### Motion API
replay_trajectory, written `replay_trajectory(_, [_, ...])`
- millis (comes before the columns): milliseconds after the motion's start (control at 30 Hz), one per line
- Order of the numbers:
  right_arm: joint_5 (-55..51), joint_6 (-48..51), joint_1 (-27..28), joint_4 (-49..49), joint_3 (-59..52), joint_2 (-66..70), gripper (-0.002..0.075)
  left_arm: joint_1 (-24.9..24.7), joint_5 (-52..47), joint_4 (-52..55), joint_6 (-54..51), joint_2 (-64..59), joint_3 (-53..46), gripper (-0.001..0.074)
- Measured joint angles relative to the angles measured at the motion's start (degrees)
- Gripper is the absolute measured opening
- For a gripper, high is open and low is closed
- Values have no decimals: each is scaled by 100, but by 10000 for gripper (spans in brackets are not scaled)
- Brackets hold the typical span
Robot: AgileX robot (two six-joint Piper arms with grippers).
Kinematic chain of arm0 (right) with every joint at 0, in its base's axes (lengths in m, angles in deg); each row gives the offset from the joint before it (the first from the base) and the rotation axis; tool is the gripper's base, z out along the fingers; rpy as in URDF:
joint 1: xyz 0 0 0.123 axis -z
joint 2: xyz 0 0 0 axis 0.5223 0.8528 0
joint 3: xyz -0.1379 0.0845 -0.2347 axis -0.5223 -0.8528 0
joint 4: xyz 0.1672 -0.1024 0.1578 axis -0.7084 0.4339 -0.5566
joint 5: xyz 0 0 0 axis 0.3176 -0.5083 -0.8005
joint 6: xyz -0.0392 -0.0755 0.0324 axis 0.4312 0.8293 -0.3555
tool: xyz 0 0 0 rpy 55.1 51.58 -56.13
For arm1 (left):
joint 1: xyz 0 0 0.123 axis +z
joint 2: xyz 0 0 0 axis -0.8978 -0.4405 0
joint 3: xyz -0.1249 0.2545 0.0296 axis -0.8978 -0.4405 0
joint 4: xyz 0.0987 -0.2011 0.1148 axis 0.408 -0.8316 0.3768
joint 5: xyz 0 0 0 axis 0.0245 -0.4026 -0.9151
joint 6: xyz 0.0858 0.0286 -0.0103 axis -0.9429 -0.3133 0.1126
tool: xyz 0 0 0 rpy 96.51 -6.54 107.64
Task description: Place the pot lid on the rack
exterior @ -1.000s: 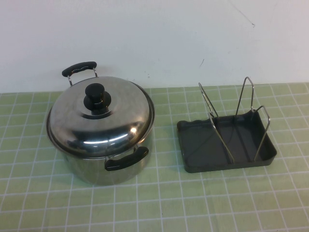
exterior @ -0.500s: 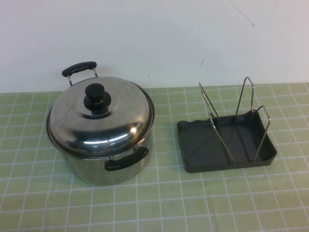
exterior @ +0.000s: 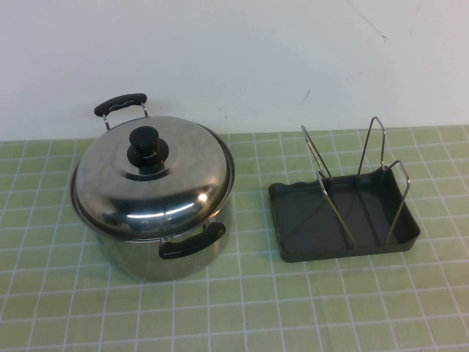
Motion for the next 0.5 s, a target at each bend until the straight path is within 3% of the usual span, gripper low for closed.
replay_trajectory(200, [1015,24,0,0,0,0,-1,0,752,0,0,0,0,-2])
replay_trajectory(400, [1256,248,0,-81,0,0,-1,0,1450,-101,67,0,0,-2])
replay_trajectory(500, [1083,571,0,-81,124,0,-1,0,1165,-149,57,0,106,-2])
